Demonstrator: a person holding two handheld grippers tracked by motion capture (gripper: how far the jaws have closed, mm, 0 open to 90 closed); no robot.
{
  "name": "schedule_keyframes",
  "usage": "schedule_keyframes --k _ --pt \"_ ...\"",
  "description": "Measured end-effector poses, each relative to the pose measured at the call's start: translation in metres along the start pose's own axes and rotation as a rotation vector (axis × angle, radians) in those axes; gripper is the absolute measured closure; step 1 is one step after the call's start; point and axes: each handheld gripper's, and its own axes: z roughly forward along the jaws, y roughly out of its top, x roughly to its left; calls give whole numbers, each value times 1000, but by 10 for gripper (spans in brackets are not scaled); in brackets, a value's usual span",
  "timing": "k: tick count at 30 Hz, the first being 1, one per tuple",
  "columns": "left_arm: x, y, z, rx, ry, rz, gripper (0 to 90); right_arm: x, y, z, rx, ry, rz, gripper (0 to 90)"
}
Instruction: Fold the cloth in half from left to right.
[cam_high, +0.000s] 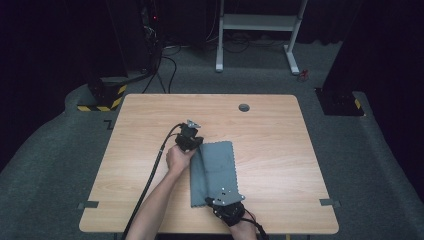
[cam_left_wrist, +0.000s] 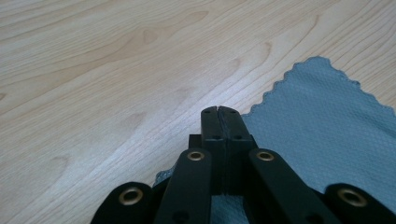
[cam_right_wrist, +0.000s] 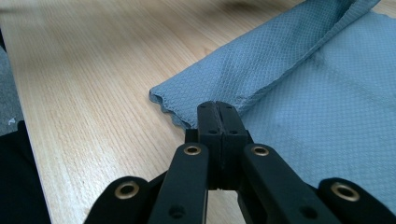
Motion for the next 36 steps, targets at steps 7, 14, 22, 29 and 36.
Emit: schedule_keyframes --k 7,14,22,29,36 --pt "-7 6 1 -17 -3 38 897 -5 -3 -8 4 -13 10 900" --pt "-14 10 8 -18 -19 40 897 -10 -8 -17 2 -36 24 900" --pt "-22 17 11 -29 -41 52 897 -16 -14 -26 1 -56 39 900" --pt "-33 24 18 -21 -49 78 897 -20 -21 -33 4 -70 62 900" --pt "-42 31 23 -20 -57 90 897 -23 -26 -36 9 -78 68 900"
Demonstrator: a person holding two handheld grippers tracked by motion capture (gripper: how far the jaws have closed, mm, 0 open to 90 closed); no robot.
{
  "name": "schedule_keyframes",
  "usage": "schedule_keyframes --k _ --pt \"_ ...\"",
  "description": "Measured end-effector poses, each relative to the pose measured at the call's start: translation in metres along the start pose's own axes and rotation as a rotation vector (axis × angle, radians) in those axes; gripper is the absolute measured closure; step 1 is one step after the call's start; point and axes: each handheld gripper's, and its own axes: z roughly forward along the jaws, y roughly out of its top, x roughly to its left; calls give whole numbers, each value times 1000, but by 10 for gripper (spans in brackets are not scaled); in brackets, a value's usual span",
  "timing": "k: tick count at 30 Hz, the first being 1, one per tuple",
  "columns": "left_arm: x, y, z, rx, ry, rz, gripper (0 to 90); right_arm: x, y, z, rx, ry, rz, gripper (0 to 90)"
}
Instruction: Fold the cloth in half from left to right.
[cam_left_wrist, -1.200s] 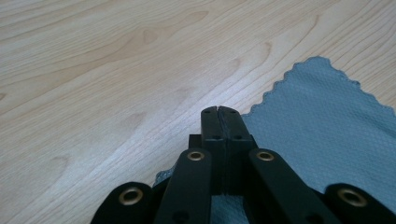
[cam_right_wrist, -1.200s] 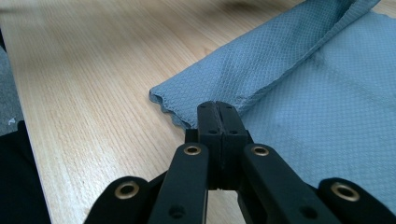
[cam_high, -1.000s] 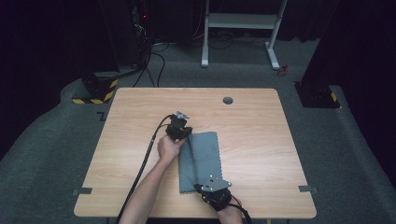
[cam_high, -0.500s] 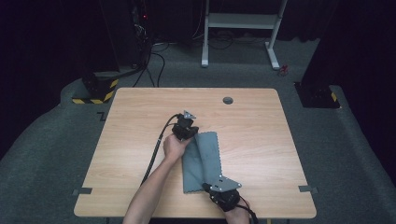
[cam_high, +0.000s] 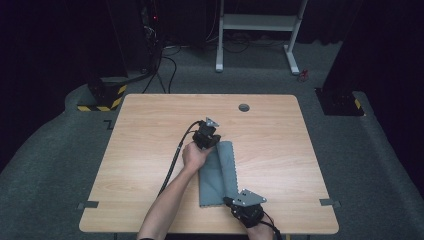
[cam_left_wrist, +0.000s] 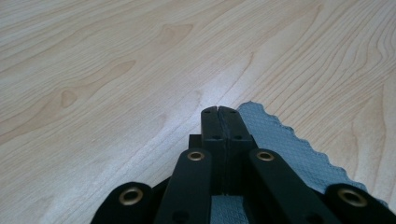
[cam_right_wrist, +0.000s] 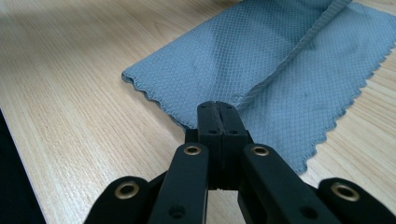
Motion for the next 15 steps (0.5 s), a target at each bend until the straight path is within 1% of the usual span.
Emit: schedule_keyframes --k 6,8,9,10,12,14,15 --pt "-4 1 8 10 -3 5 897 -4 -4 -3 11 -12 8 900" --pt "-5 1 9 12 -2 1 897 -4 -4 -3 13 -15 8 900" --pt "-6 2 9 12 -2 7 898 -5 -4 -4 15 -17 7 900" --pt "-7 3 10 8 -4 -3 897 -5 -5 -4 14 -18 7 900" --pt "-9 4 12 11 -4 0 897 -6 -5 -5 15 -21 15 900" --pt "-10 5 14 16 0 10 898 -8 -6 -7 16 -26 19 900" --pt "-12 6 15 25 3 29 897 -8 -7 -7 17 -25 22 900"
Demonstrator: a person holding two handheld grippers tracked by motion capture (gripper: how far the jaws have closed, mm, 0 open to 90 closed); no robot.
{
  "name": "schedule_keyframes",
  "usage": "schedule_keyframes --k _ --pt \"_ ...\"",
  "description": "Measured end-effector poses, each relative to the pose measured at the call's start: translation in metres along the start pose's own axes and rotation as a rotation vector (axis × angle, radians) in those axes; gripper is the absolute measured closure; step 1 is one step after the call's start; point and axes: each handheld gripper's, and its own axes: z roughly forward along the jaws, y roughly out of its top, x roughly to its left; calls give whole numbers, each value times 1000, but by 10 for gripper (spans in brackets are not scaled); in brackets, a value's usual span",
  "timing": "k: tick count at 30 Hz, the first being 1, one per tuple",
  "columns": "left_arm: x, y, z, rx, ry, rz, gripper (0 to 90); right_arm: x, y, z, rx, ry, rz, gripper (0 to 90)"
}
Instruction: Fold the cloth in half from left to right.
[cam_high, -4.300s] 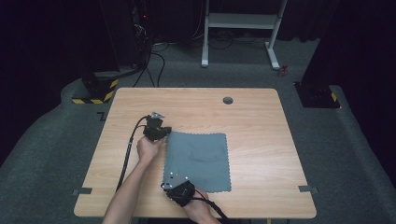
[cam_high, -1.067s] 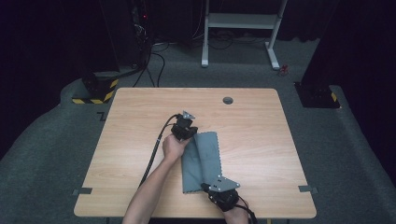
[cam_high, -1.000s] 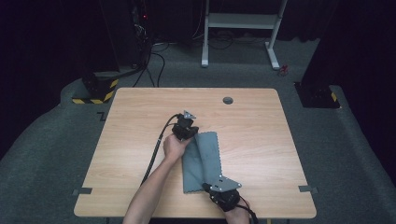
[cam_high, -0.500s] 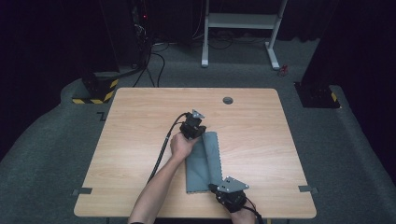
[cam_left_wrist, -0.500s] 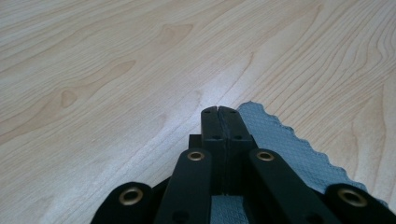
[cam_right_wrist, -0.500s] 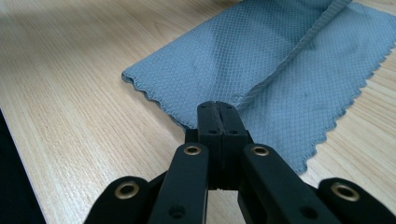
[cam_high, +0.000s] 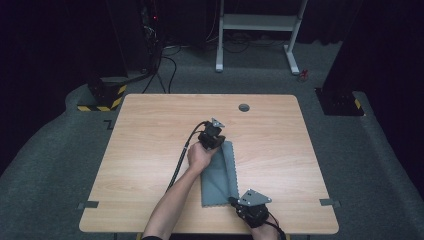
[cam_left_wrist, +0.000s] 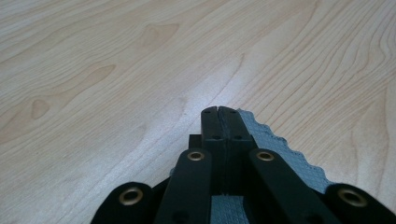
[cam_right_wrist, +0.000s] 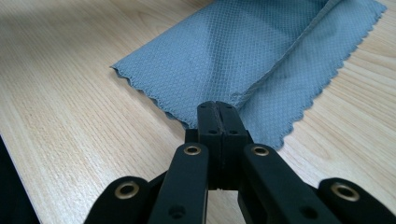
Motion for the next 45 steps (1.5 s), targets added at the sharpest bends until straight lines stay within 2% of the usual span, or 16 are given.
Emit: schedule_keyframes --k 2,4,17,29,35,37,40,43,45 --pt "-2 2 1 2 5 6 898 -1 -1 0 4 -5 -1 900" --pt "-4 4 2 -4 2 -4 897 -2 -2 -1 10 -9 -5 900" --pt "-12 9 13 12 23 31 897 -8 -6 -3 32 -24 10 900" --pt "-15 8 19 13 23 31 893 -14 -8 -4 46 -33 28 897" --pt "-15 7 21 -2 9 30 883 -16 -8 -4 54 -32 33 893" --pt "-15 8 21 -14 -9 30 841 -16 -8 -4 58 -33 30 867" --pt "-15 8 20 -27 -17 11 714 -20 -8 -4 68 -26 47 819" --pt "-15 7 14 -32 -7 14 599 -24 -8 -6 57 -32 59 789" --pt "-14 7 7 -43 4 16 554 -27 -8 -8 46 -31 69 784"
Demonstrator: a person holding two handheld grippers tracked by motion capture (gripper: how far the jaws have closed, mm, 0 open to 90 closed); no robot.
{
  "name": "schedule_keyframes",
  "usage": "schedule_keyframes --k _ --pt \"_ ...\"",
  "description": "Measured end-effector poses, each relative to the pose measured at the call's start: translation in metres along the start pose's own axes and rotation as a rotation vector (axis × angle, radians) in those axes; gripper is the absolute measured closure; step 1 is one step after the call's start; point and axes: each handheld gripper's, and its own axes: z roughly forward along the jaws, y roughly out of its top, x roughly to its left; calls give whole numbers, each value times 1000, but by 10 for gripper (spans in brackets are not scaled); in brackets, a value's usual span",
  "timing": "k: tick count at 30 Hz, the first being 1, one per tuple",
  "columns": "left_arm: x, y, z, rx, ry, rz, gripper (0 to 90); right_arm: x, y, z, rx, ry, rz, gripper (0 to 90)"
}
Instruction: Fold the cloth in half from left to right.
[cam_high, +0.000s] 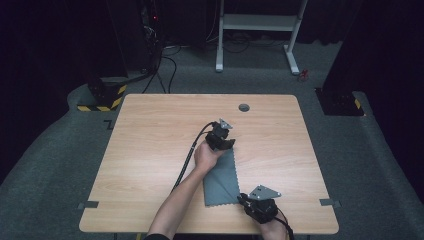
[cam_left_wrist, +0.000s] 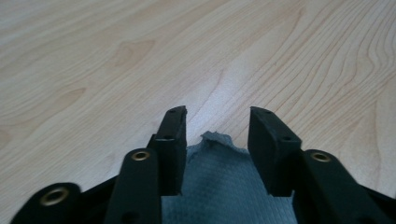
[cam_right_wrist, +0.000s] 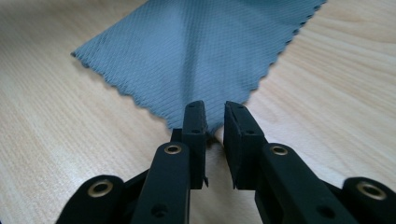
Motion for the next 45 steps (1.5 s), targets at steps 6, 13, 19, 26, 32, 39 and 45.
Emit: schedule_keyframes --k 6,13,19,26,32,39,45 --pt "5 -8 -33 -22 4 -12 473 -11 12 2 -14 7 -13 794" --pt "1 -40 -70 -18 2 -10 439 -30 32 14 -20 13 0 807" --pt "-19 -79 -92 7 -38 -20 403 -36 46 27 -9 6 -25 807" --pt "-46 -115 -112 2 -30 -6 384 -38 53 46 6 0 -38 796" --pt "-61 -133 -118 37 1 41 370 -41 51 57 35 -14 -48 788" --pt "-62 -150 -126 9 14 38 363 -44 51 59 29 -18 -55 772" --pt "-64 -157 -130 -13 29 11 372 -46 50 59 30 -20 -44 770"
